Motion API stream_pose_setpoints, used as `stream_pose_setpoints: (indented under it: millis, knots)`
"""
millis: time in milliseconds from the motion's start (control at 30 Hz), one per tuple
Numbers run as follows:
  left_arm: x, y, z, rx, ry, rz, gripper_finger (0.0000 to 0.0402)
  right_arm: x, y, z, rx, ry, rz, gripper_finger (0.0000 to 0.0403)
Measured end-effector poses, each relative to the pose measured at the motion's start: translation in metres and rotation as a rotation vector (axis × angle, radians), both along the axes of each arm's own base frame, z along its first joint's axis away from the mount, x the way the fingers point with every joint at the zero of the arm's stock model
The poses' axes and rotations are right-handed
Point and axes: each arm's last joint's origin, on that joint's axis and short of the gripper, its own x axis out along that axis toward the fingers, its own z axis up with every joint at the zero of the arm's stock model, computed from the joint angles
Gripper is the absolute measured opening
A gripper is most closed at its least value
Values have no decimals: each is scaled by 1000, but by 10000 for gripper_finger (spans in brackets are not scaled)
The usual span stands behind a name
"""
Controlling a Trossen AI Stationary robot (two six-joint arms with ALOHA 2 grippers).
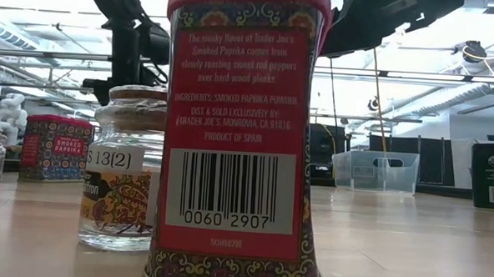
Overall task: Sort spices by type
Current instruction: Put the black seasoning can into the transparent bin
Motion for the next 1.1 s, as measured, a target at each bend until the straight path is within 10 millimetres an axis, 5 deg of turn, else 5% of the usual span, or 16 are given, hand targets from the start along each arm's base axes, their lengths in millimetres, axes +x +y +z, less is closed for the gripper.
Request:
stream_pose_setpoints:
  millis: [733, 1100]
  knots:
    - [13, 12, -39, -168, 54, 62, 317, -2, 5, -2, -4, 29, 18, 0]
    - [15, 14, -42, -162, 51, 47, 317, -2, 5, -2, -4, 28, 18, 0]
